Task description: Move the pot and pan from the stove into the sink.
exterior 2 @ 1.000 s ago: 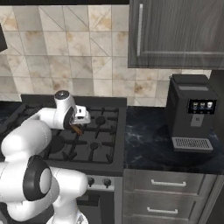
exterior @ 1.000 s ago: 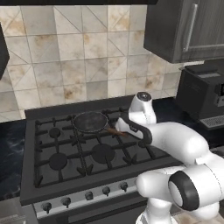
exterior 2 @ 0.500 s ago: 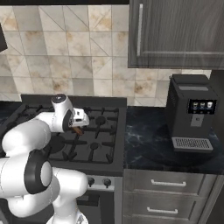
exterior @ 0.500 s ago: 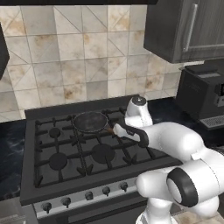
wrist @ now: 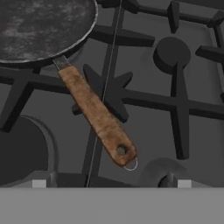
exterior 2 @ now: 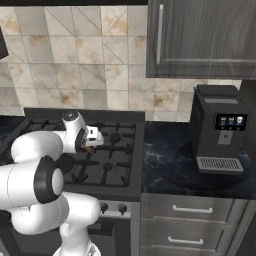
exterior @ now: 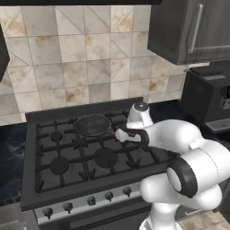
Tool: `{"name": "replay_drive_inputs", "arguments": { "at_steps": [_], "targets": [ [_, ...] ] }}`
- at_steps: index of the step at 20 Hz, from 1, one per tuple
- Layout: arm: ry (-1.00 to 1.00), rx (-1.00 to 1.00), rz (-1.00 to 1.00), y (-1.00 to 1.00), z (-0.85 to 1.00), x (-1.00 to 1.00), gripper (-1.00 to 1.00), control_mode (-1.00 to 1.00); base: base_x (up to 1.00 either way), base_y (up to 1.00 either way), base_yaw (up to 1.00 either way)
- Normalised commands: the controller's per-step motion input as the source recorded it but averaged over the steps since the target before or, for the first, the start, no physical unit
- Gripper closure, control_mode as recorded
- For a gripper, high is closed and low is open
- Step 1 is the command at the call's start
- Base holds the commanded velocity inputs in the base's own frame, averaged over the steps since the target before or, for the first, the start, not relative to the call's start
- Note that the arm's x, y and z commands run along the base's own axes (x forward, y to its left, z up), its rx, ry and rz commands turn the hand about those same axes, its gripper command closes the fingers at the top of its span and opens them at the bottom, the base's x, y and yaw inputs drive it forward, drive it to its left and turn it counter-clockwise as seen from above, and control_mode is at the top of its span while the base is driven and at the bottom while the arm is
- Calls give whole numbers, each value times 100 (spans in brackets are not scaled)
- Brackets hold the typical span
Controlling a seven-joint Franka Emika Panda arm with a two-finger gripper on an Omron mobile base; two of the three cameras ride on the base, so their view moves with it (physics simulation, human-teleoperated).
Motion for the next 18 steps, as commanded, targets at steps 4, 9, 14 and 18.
{"name": "replay_drive_inputs", "arguments": {
  "at_steps": [4,9,14,18],
  "targets": [
    [0,0,0,0,-21,27,-100,-100,0,0,0],
    [0,0,0,0,-20,19,-100,-100,0,0,0],
    [0,0,0,0,-24,4,-100,-100,0,0,0],
    [0,0,1,0,-21,0,-100,-100,0,0,0]
  ]
}}
